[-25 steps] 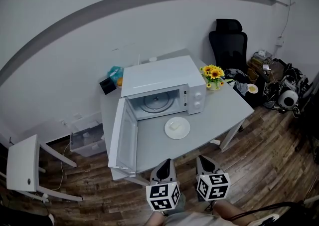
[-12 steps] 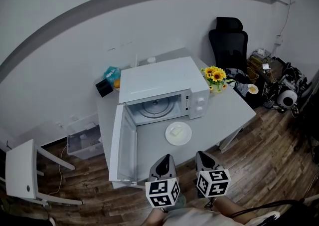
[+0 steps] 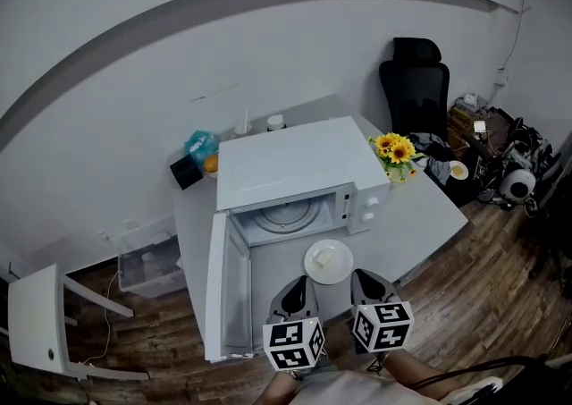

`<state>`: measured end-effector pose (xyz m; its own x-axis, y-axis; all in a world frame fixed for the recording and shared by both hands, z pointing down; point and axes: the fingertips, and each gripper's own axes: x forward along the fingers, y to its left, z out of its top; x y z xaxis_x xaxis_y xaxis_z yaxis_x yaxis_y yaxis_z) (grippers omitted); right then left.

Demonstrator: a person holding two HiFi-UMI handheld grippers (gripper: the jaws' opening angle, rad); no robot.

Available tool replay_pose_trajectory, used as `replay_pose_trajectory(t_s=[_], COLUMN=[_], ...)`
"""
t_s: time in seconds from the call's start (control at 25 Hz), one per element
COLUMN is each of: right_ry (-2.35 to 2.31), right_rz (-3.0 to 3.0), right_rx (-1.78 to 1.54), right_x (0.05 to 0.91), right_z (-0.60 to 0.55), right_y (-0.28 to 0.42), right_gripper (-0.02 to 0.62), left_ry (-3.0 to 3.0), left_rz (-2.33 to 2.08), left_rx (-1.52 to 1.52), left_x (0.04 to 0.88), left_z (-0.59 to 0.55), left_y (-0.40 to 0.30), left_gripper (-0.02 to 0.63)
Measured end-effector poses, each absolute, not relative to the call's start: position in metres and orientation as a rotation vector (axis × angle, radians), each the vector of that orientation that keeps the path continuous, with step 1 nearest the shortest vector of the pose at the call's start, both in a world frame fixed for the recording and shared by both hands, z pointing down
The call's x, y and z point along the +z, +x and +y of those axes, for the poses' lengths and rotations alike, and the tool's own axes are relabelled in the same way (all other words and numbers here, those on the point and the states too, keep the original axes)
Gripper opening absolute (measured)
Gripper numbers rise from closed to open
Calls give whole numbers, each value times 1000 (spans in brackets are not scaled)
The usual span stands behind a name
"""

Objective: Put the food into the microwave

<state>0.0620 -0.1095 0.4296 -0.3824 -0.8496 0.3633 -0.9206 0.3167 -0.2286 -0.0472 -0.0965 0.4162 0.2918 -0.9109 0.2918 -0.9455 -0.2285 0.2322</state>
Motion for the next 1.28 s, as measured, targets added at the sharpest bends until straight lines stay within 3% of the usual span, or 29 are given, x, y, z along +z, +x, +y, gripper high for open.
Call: replay_pose_trajectory(t_s=[1.28], right_ry=[1570], right_rz=[-2439], right_rx=[653], right_x=[435], right_z=[-208], right_y=[30], right_gripper=[16], left_ry=[2127], left_rz=[-1678], left_rx=[208], left_x=[441], left_z=[-182], left_y=[-69], left_gripper=[2])
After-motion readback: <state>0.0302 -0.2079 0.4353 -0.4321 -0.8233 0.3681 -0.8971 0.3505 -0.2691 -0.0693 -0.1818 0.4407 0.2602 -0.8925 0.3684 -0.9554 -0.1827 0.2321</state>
